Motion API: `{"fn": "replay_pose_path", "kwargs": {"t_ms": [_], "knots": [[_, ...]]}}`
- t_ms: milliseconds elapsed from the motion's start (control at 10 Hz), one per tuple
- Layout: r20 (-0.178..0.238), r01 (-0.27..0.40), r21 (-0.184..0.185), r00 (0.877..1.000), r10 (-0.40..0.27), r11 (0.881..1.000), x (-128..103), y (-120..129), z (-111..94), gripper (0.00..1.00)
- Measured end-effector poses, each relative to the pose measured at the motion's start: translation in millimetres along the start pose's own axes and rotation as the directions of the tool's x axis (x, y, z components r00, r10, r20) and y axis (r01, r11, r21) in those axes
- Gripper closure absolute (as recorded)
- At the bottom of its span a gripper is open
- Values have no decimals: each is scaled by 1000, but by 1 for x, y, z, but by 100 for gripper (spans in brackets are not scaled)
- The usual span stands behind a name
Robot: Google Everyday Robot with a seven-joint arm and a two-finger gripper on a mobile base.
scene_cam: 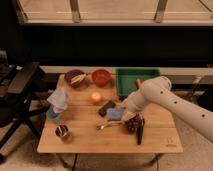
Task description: Place sponge in table surface
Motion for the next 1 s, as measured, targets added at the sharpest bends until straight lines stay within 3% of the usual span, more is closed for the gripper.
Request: {"fn": "replay_pose_path", "kwargs": {"t_ms": [200, 600, 800, 1000], "knots": [[7, -3, -18, 1000, 4, 1000, -1, 11, 9, 100], [57, 1, -98, 998, 4, 995, -6, 44, 44, 99], [72, 1, -144, 997, 10, 990, -5, 58, 67, 86], [66, -17, -191, 997, 30, 981, 0, 73, 81, 64]]}}
